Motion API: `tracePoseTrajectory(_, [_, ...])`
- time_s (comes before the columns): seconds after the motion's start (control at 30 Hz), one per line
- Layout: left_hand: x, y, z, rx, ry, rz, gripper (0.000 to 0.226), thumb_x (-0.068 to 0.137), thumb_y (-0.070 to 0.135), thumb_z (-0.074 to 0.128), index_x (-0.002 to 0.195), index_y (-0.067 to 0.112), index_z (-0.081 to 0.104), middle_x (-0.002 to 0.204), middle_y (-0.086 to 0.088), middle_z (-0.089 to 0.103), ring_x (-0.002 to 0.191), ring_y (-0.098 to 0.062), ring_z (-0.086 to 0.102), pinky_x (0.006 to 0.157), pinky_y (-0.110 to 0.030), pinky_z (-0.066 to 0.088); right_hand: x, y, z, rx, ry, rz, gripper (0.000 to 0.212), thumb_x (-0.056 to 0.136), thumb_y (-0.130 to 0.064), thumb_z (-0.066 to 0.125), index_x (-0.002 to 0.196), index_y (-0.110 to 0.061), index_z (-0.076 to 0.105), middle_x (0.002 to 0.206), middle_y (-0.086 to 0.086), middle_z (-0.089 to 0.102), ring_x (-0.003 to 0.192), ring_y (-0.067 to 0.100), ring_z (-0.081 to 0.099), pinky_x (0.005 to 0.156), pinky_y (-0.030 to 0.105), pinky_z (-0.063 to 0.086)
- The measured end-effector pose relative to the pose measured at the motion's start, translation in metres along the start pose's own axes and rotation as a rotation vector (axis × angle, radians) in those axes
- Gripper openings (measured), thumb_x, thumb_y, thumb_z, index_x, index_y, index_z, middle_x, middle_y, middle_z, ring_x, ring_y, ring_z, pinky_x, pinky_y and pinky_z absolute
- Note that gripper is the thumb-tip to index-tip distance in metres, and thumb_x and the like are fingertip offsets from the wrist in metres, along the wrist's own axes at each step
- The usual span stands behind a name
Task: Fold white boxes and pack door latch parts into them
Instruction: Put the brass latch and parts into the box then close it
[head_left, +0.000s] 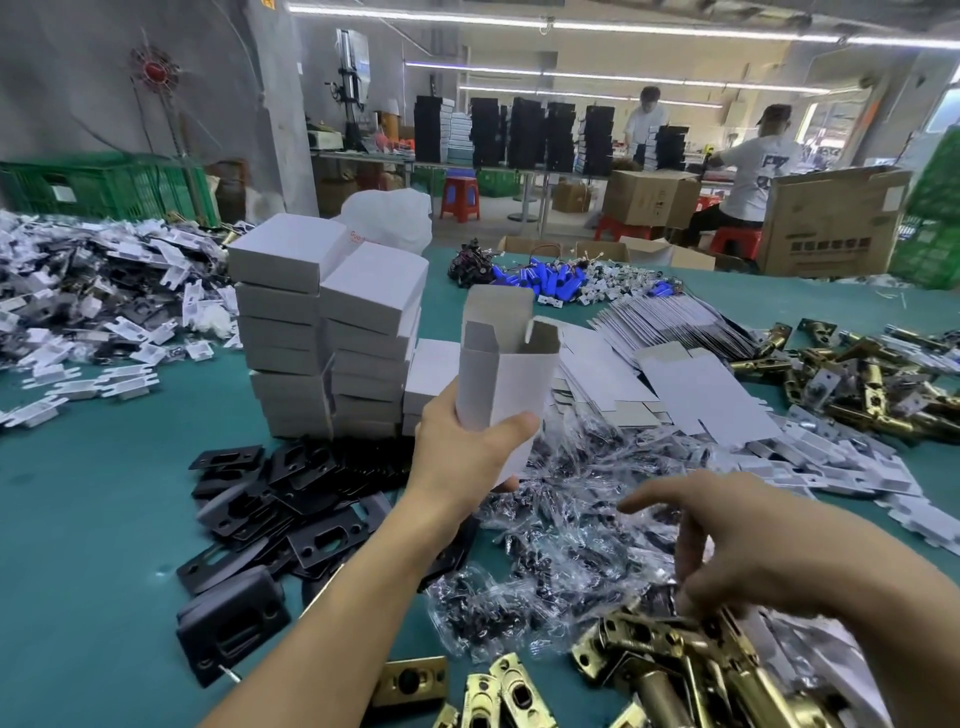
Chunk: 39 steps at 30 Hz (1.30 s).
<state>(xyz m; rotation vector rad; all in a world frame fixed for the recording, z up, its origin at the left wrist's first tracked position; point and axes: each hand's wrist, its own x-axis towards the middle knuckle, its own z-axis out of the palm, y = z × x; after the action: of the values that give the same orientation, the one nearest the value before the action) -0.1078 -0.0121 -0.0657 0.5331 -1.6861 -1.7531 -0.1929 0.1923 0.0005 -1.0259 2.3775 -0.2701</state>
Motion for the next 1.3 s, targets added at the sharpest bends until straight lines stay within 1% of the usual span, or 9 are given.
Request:
tracePoseTrajectory(0.17, [-0.003,-0.002,0.001,0.091,-0.121,-0.051,0.043,0.06,0.028,0.085,0.1,0.024,0.069,0.094,-0.007,0.074,0.075,-0.027,0.074,0.053,-0.035,0.058,-0.011,0.009,-0.016,0.126,0.124,-0.155,0.068,0.074,-0.01,0.083,0.117,-0.054,0.055,0.086,-0.014,0.071,0.067,0.009,0.07,0.064,0.027,0.056])
tracePoseTrajectory(0.3, [-0.003,-0.005,0.001,0.137,-0.194,-0.095,0.035,0.075,0.014,0.087,0.102,0.023,0.067,0.1,-0.01,0.071,0.072,-0.027,0.073,0.051,-0.035,0.057,-0.015,0.012,-0.025,0.283,0.281,-0.284,0.057,0.081,-0.01,0.076,0.114,-0.053,0.058,0.091,-0.015,0.074,0.078,0.008,0.072,0.074,0.028,0.055])
tracePoseTrajectory(0.4, [-0.003,-0.007,-0.002,0.145,-0.218,-0.086,0.034,0.076,0.015,0.086,0.102,0.022,0.067,0.099,-0.009,0.072,0.072,-0.025,0.073,0.052,-0.035,0.058,-0.009,0.018,-0.03,0.472,0.554,-0.335,0.044,0.082,-0.004,0.072,0.104,-0.042,0.066,0.09,-0.015,0.076,0.084,0.004,0.071,0.082,0.032,0.053])
tracePoseTrajectory(0.6, [-0.002,-0.007,-0.002,0.144,-0.281,-0.114,0.041,0.07,0.018,0.09,0.104,0.019,0.068,0.099,-0.009,0.072,0.072,-0.022,0.073,0.055,-0.039,0.061,0.013,0.021,-0.024,0.569,1.055,-0.52,0.034,0.081,-0.003,0.075,0.1,-0.031,0.07,0.093,-0.01,0.074,0.088,0.005,0.072,0.082,0.019,0.057])
tracePoseTrajectory(0.7, [-0.004,-0.007,-0.004,0.179,-0.358,-0.15,0.056,0.057,0.027,0.089,0.108,0.02,0.067,0.101,-0.009,0.071,0.078,-0.026,0.075,0.057,-0.039,0.061,0.018,0.02,-0.026,0.683,1.202,-0.692,0.024,0.085,-0.01,0.074,0.101,-0.028,0.07,0.097,-0.01,0.074,0.09,0.013,0.073,0.084,0.027,0.058])
tracePoseTrajectory(0.8, [-0.007,-0.005,-0.005,0.154,-0.505,-0.184,0.063,0.052,0.028,0.09,0.11,0.018,0.067,0.099,-0.006,0.07,0.082,-0.026,0.074,0.058,-0.038,0.06,0.02,0.014,-0.024,0.679,1.247,-0.843,0.016,0.088,-0.012,0.072,0.102,-0.019,0.069,0.104,-0.007,0.073,0.096,0.019,0.072,0.085,0.031,0.057])
tracePoseTrajectory(0.93, [-0.011,0.0,-0.006,0.162,-0.677,-0.199,0.05,0.065,0.013,0.084,0.112,0.016,0.065,0.096,-0.006,0.068,0.081,-0.025,0.073,0.059,-0.038,0.061,0.022,0.003,-0.019,0.562,1.282,-0.943,0.021,0.086,0.007,0.069,0.1,-0.006,0.063,0.109,0.003,0.067,0.098,0.018,0.071,0.088,0.029,0.056])
tracePoseTrajectory(1.17, [-0.014,0.003,-0.003,0.2,-0.714,-0.143,0.044,0.067,0.013,0.081,0.108,0.019,0.068,0.092,0.003,0.07,0.087,-0.012,0.069,0.074,-0.04,0.061,0.022,-0.007,-0.014,0.554,1.265,-0.978,0.022,0.084,0.009,0.07,0.099,-0.005,0.062,0.107,0.004,0.067,0.096,0.015,0.071,0.083,0.023,0.056])
tracePoseTrajectory(1.3, [-0.015,0.004,-0.002,0.126,-0.697,-0.111,0.038,0.067,0.009,0.083,0.098,0.029,0.074,0.089,0.004,0.071,0.088,-0.012,0.069,0.081,-0.042,0.06,0.022,-0.012,-0.01,0.575,1.149,-0.944,0.025,0.081,0.003,0.074,0.097,-0.015,0.066,0.1,0.001,0.071,0.094,0.014,0.072,0.08,0.024,0.057])
